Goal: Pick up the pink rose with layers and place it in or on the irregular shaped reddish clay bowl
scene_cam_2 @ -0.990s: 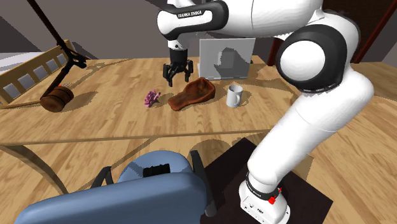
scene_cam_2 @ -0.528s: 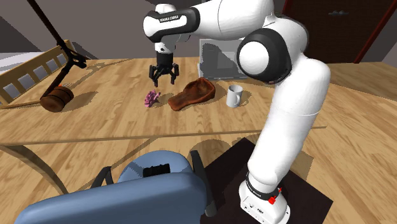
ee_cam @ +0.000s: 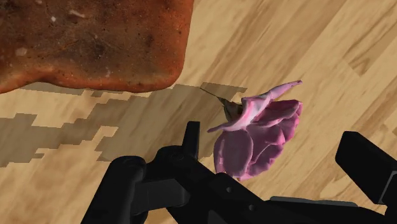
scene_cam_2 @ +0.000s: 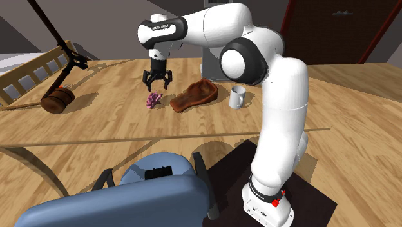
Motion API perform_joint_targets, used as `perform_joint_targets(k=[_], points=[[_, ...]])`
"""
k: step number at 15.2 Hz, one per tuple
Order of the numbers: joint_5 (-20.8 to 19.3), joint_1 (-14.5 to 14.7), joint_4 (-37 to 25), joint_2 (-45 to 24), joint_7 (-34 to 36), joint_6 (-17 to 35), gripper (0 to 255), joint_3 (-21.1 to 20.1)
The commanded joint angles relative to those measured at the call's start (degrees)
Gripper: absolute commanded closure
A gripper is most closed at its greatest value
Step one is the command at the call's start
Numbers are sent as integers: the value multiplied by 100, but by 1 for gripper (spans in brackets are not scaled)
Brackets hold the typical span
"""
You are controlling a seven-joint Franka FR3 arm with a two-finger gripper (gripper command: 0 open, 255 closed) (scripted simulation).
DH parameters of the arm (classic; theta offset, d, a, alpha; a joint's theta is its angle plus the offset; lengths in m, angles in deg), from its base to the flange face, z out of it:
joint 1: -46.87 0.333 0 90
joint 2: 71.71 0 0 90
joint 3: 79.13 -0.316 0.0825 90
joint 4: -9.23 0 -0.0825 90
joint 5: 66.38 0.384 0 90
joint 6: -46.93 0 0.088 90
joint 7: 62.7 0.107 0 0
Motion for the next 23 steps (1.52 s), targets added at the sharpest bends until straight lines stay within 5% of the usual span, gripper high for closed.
perform_joint_targets(k=[1, 11, 12, 23], points=[[13, 21, 152, -2, -11, 159, 0, -12], [25, 46, 314, -23, -23, 345, 0, -27], [25, 46, 314, -23, -23, 345, 255, -27], [14, 44, 197, 2, 11, 207, 255, -24]])
